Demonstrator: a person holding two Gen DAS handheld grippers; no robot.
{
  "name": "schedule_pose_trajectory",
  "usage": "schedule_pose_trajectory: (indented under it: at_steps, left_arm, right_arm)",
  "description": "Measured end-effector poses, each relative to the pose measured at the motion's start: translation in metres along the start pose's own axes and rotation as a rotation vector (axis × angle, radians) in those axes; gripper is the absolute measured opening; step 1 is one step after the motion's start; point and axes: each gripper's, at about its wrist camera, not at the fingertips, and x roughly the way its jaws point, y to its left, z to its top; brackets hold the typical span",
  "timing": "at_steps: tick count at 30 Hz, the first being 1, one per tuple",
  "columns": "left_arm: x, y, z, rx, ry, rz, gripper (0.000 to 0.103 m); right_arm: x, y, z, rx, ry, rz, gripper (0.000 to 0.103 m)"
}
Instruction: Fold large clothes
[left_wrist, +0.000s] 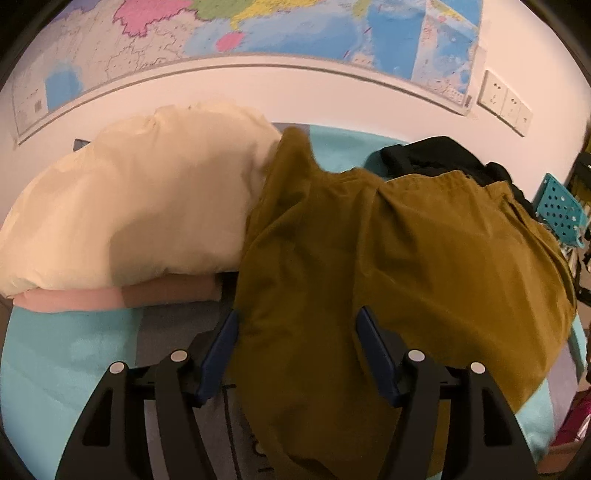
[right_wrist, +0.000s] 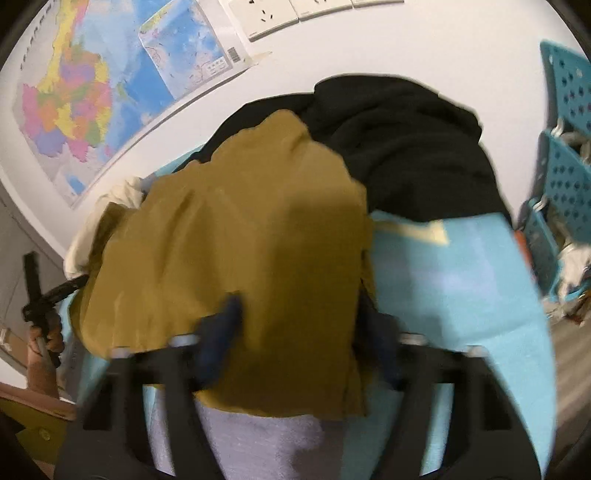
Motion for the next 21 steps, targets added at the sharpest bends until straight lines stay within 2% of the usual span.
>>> schedule_pose_trajectory:
  at_steps: [1,2,3,5,8,10,11,12,13,16,21]
  left_arm:
    - [0.002,0.001,-0.001,-0.002,0.006,0.023,0.064]
    - [0.009,0.003,-0.002,-0.010,0.035,0.061,0.063]
    - [0.013,0.007,-0.004,-0.033,0.053,0.056,0.063]
    - [0.011,0.013,-0.004,-0.074,0.051,0.021,0.063]
    - [-0.002,0.019,-0.010,-0.090,0.020,0.016,0.064]
    - [-0.011,0.026,-0.018,-0.117,0.026,0.000,0.065]
    - [-0.015,0.030,-0.022,-0.130,0.029,-0.013,0.067]
    - [-0.019,0.033,-0.026,-0.143,0.028,-0.022,0.068]
    - [-0.025,0.037,-0.032,-0.162,0.025,-0.039,0.069]
    - [-0.035,0.043,-0.044,-0.196,0.030,-0.098,0.070]
    - [-0.039,0.039,-0.059,-0.229,0.055,-0.195,0.074]
  right_arm:
    - [-0.001,-0.001,0.001,0.004,-0.011,0.006,0.026]
    - [-0.005,-0.004,0.005,0.024,-0.029,0.033,0.021]
    - [-0.009,-0.006,0.008,0.042,-0.054,0.046,0.016]
    - [-0.011,-0.003,0.013,0.042,-0.070,0.048,0.016]
    - [-0.002,0.001,0.011,0.029,-0.043,0.000,0.019]
    - [-0.002,-0.004,0.010,0.057,-0.047,-0.006,0.035]
    - [-0.006,-0.010,0.008,0.091,-0.056,0.011,0.037]
    - [-0.010,-0.015,0.005,0.120,-0.063,0.023,0.046]
    - [-0.013,-0.018,0.003,0.135,-0.066,0.015,0.061]
    - [-0.022,-0.021,-0.007,0.159,-0.068,0.034,0.073]
    - [-0.027,-0.025,-0.029,0.221,-0.033,0.109,0.078]
